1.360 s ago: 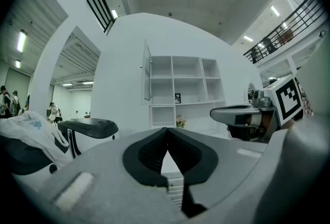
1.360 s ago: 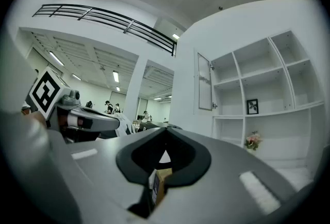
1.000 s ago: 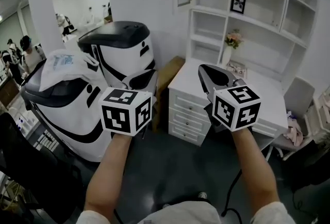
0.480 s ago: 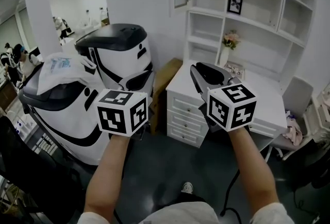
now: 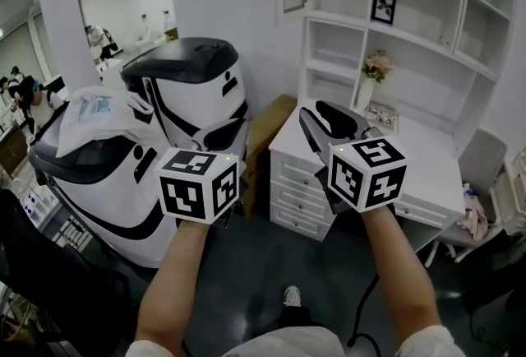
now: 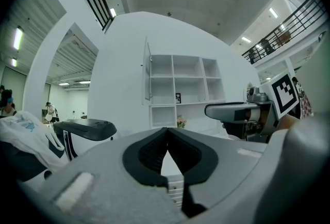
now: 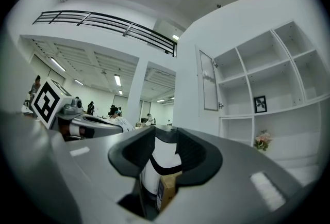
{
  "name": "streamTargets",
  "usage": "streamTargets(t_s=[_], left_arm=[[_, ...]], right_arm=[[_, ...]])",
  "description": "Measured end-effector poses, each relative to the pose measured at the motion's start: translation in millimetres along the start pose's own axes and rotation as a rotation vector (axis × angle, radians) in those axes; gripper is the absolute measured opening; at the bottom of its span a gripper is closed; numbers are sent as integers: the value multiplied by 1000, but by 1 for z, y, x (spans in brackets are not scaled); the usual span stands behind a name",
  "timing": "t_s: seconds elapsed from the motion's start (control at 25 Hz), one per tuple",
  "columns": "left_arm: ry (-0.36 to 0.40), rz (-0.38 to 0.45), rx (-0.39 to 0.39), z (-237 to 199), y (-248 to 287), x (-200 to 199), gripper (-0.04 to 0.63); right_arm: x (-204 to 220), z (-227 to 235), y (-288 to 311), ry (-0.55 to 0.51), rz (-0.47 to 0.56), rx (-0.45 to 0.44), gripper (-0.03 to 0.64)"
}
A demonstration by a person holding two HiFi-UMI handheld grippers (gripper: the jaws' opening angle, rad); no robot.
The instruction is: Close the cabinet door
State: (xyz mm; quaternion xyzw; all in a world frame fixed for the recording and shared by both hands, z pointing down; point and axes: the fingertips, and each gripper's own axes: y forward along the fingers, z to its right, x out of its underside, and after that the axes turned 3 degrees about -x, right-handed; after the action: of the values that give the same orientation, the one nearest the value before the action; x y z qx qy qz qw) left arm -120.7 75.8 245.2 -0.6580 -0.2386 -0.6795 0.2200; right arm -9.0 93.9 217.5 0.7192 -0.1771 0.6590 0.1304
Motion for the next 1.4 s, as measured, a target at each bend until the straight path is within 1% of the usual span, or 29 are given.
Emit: streamTargets(t_s=[0.32, 0.56, 0.8, 1.08, 1.4], left_arm=[[10, -6, -21, -24, 46, -1, -3], [8, -10, -44, -36, 88, -7, -3], [5, -20, -43, -38, 131, -11, -3], [20, -24, -76, -44, 171, -19, -3], [38, -34, -114, -45, 199, -23, -3]], right_arm=[[3, 32, 45, 10, 7, -16, 147], [8, 64, 77, 12, -4, -46, 160], [11, 100, 105, 26, -9, -75, 175], [10, 133, 131, 37, -2, -109, 198], [10, 154, 150, 55, 12, -151, 213]])
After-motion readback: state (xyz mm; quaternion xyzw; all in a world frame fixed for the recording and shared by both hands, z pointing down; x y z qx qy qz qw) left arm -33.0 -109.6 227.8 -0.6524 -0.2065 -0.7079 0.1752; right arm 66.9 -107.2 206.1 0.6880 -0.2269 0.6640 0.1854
